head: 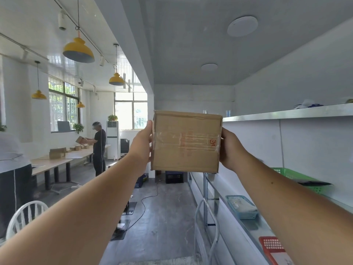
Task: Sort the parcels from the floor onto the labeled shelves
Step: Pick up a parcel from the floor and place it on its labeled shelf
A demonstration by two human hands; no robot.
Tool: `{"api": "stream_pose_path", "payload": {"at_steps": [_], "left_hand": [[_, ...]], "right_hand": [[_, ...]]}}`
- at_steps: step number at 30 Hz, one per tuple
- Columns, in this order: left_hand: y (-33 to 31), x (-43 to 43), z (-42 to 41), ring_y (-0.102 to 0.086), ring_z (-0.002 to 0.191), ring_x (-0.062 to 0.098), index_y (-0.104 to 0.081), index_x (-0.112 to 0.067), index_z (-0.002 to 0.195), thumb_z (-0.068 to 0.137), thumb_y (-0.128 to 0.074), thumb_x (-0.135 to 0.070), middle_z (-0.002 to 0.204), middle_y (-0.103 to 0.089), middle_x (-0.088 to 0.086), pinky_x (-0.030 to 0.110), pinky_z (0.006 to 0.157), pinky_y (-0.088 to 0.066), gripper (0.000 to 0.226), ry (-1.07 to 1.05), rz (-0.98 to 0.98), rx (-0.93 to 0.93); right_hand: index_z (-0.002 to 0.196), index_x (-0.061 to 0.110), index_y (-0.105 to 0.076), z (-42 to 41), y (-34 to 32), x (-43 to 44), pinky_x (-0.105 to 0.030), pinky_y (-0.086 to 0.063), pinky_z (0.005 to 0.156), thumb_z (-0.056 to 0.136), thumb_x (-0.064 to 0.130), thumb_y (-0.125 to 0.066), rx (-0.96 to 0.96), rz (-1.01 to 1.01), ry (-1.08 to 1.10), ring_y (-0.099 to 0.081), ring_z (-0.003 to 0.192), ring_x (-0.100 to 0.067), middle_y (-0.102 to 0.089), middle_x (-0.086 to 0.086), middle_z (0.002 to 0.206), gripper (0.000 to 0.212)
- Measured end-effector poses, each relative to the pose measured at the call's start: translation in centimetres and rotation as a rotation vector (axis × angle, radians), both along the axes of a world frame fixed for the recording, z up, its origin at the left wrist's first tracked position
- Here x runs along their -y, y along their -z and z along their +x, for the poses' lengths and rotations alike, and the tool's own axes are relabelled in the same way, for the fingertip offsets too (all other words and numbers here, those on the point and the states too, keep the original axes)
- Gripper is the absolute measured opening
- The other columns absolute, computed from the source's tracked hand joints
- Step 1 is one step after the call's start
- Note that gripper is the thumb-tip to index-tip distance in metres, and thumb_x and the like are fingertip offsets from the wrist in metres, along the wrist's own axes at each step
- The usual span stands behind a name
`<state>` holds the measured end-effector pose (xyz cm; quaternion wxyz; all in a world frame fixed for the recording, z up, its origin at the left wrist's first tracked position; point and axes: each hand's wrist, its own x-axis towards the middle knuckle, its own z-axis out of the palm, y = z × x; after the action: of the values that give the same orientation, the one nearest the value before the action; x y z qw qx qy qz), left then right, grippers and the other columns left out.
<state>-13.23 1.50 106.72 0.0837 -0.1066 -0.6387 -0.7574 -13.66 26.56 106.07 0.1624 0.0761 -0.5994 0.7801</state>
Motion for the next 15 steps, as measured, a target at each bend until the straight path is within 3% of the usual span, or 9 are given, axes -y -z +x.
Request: {"api": "stream_pose_path", "payload": {"at_steps": [4,7,9,11,13,14,15], "left_hand": [[0.4,0.0,-0.2,-0.071,0.09,0.023,-0.071,-0.022,0.132,0.103,-0.043,-0.067,0.099,-0.074,-0.001,0.035,0.072,-0.057,0.061,0.017,0.004,0.026],[0.6,0.0,-0.4,-0.071,0.088,0.023,-0.073,-0.022,0.129,0.102,-0.044,-0.068,0.094,-0.073,-0.002,0.035,0.07,-0.056,0.061,0.033,0.026,0.039],[0.5,-0.1,-0.3,-0.072,0.087,0.024,-0.074,-0.024,0.127,0.1,-0.046,-0.07,0.097,-0.076,0.0,0.037,0.072,-0.059,0.06,0.04,0.057,0.051],[0.5,-0.4,-0.4,-0.076,0.096,0.029,-0.078,-0.025,0.12,0.097,-0.047,-0.074,0.106,-0.082,0.005,0.046,0.087,-0.062,0.063,0.083,0.121,0.079],[0.2,-0.8,-0.1,-0.078,0.097,0.033,-0.082,-0.024,0.106,0.096,-0.045,-0.076,0.102,-0.084,0.009,0.049,0.089,-0.061,0.064,0.129,0.188,0.117],[-0.1,-0.9,0.2,-0.077,0.096,0.033,-0.082,-0.023,0.105,0.097,-0.045,-0.075,0.102,-0.084,0.01,0.047,0.085,-0.061,0.064,0.137,0.202,0.131],[-0.4,-1.0,0.3,-0.077,0.098,0.033,-0.081,-0.023,0.111,0.098,-0.047,-0.072,0.107,-0.084,0.01,0.044,0.081,-0.06,0.061,0.13,0.199,0.134]], "right_hand": [[0.114,0.015,-0.075,-0.2,0.4,-0.2,-0.057,-0.048,0.114,0.075,0.05,-0.069,0.006,0.024,0.037,-0.069,0.111,-0.037,-0.07,-0.015,0.121,0.053],[0.131,0.008,-0.071,-0.5,0.6,-0.4,-0.056,-0.049,0.113,0.077,0.05,-0.067,0.018,0.025,0.046,-0.068,0.123,-0.04,-0.069,-0.019,0.138,0.068],[0.132,0.008,-0.071,-0.5,0.4,-0.4,-0.053,-0.052,0.11,0.078,0.047,-0.066,0.005,0.017,0.059,-0.07,0.112,-0.037,-0.068,-0.02,0.138,0.066],[0.116,0.014,-0.078,-0.3,0.0,-0.3,-0.039,-0.063,0.086,0.086,0.047,-0.066,-0.007,0.028,0.072,-0.072,0.093,-0.029,-0.08,-0.014,0.116,0.047],[0.097,0.023,-0.078,-0.5,-0.1,-0.4,-0.024,-0.056,0.057,0.096,0.049,-0.062,0.002,0.032,0.069,-0.071,0.076,-0.022,-0.079,0.002,0.082,0.03],[0.099,0.025,-0.079,-0.5,-0.2,-0.5,-0.024,-0.055,0.055,0.097,0.053,-0.061,0.019,0.03,0.079,-0.074,0.082,-0.023,-0.08,0.005,0.083,0.033],[0.108,0.027,-0.08,-0.6,-0.2,-0.4,-0.028,-0.06,0.063,0.095,0.059,-0.059,0.032,0.023,0.087,-0.077,0.097,-0.027,-0.082,0.002,0.097,0.04]]}}
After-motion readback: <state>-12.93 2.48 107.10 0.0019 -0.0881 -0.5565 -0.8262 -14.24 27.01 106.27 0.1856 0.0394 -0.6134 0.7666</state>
